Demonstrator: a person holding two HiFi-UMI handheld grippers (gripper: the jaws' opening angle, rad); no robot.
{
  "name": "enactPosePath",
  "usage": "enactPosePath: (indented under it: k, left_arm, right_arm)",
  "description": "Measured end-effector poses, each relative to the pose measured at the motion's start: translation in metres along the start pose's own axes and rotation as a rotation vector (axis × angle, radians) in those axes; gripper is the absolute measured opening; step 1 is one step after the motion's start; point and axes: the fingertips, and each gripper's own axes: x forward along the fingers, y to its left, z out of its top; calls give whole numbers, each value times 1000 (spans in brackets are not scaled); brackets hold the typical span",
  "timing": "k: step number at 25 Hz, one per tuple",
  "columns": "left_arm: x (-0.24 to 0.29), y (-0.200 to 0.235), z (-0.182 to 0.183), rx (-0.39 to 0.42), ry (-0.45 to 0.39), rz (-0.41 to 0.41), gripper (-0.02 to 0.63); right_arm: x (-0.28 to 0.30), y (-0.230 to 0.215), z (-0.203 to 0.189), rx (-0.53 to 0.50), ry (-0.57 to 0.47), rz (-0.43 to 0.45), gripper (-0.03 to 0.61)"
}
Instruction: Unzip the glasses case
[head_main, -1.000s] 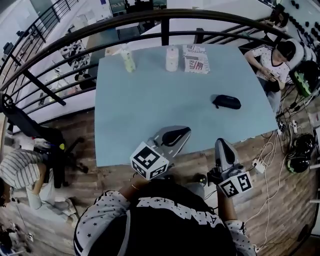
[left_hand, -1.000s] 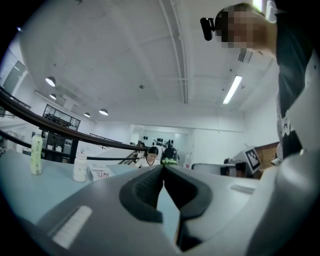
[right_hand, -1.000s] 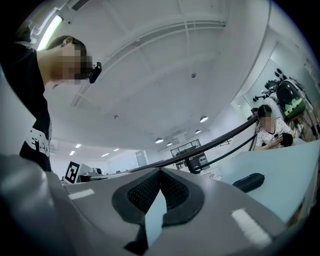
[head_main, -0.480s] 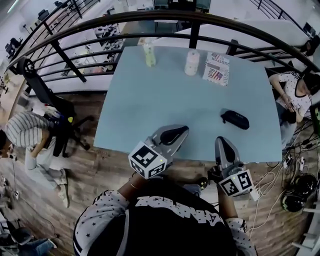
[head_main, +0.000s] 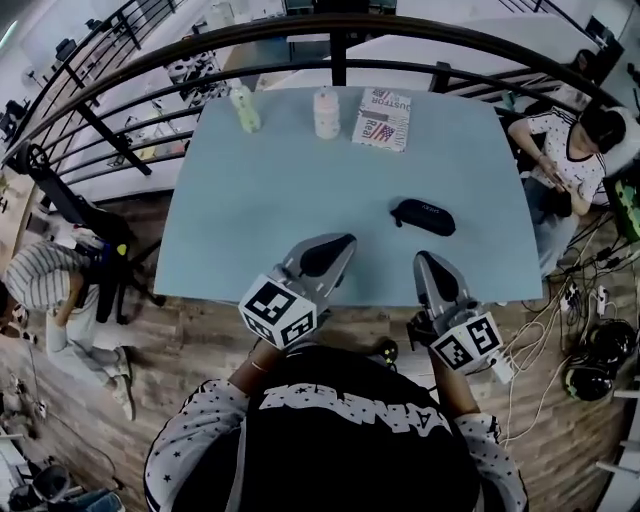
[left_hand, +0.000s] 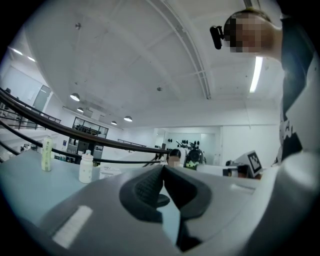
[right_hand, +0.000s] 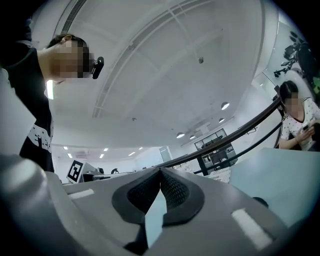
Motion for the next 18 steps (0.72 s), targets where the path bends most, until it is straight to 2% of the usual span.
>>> enactPosePath:
  k: [7, 13, 18]
  left_arm:
    - [63, -46, -19, -27, 14, 5, 0]
    - [108, -69, -43, -104, 20, 18, 0]
    - [128, -76, -52, -132, 37, 39, 0]
  right_arm:
    - [-50, -61, 23, -13, 7, -10, -6]
    - [-81, -111, 25, -20, 55, -18, -6]
    - [-91, -147, 20, -25, 96, -33, -5]
